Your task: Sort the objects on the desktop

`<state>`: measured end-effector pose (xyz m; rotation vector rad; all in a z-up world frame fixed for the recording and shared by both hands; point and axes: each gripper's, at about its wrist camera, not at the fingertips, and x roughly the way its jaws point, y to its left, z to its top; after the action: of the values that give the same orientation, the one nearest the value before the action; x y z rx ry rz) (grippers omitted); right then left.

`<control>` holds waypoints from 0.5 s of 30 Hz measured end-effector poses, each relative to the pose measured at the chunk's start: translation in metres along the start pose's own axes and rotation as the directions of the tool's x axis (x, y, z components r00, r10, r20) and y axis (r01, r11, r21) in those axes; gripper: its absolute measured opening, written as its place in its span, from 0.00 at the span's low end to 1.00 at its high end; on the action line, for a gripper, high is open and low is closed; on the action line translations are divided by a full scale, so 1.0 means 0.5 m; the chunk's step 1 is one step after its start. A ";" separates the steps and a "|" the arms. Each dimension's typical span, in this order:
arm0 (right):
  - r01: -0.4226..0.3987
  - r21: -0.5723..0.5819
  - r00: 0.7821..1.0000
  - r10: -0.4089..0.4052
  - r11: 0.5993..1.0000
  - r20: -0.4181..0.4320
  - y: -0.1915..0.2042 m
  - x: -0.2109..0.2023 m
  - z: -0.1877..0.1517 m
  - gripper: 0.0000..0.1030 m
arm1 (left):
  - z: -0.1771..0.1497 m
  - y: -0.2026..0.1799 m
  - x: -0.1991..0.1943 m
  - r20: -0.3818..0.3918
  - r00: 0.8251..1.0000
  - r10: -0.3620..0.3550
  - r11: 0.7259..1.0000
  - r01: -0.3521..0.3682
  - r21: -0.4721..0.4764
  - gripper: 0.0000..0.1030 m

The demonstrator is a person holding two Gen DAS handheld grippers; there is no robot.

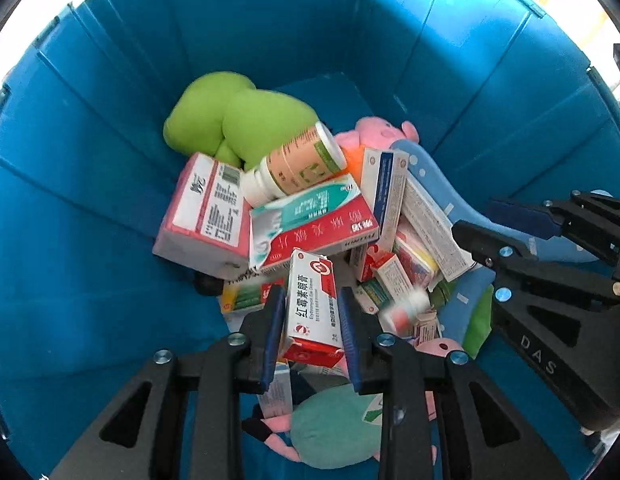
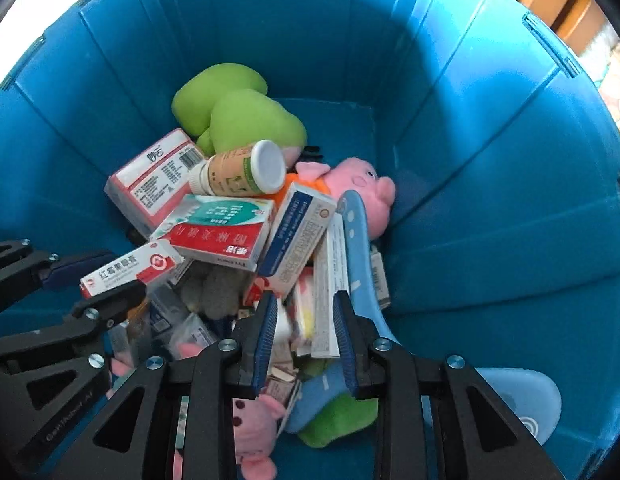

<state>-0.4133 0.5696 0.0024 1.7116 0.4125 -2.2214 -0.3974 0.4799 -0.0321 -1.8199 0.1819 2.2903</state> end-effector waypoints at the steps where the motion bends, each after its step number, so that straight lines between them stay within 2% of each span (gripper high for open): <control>1: 0.000 -0.001 1.000 0.000 1.000 0.001 0.000 -0.004 -0.001 0.28 | -0.001 -0.001 -0.004 0.002 1.000 0.003 1.000 -0.003 -0.004 0.28; 2: -0.002 0.000 1.000 0.002 1.000 0.001 -0.001 -0.008 0.001 0.29 | -0.002 0.000 -0.008 0.003 1.000 0.001 1.000 -0.001 -0.007 0.37; 3: -0.003 0.003 1.000 0.003 1.000 0.005 -0.002 -0.015 0.000 0.30 | -0.003 0.002 -0.013 0.007 1.000 -0.002 1.000 0.002 -0.013 0.54; 4: 0.000 0.001 1.000 0.000 1.000 0.015 -0.003 -0.028 -0.003 0.34 | -0.004 0.003 -0.021 0.017 1.000 -0.009 1.000 0.010 -0.018 0.63; 5: 0.007 -0.002 1.000 -0.007 1.000 0.027 -0.003 -0.038 -0.004 0.44 | -0.005 0.004 -0.031 0.033 0.999 -0.015 1.000 0.016 -0.019 0.71; 10: 0.059 -0.003 0.991 -0.059 0.998 0.124 -0.007 -0.124 -0.037 0.66 | -0.028 0.003 -0.106 0.122 0.992 -0.025 0.999 0.029 -0.025 0.72; 14: 0.058 -0.010 0.982 -0.055 0.998 0.181 -0.008 -0.176 -0.085 0.89 | -0.069 -0.002 -0.166 0.181 0.983 -0.024 0.999 0.029 -0.024 0.73; 15: 0.056 -0.011 0.980 -0.053 0.998 0.190 -0.007 -0.186 -0.095 0.91 | -0.080 -0.002 -0.176 0.191 0.981 -0.024 0.999 0.030 -0.032 0.74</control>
<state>-0.3505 0.5981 0.0807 1.4791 0.4347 -2.3871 -0.3406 0.4640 0.0444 -1.5954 0.0866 2.4445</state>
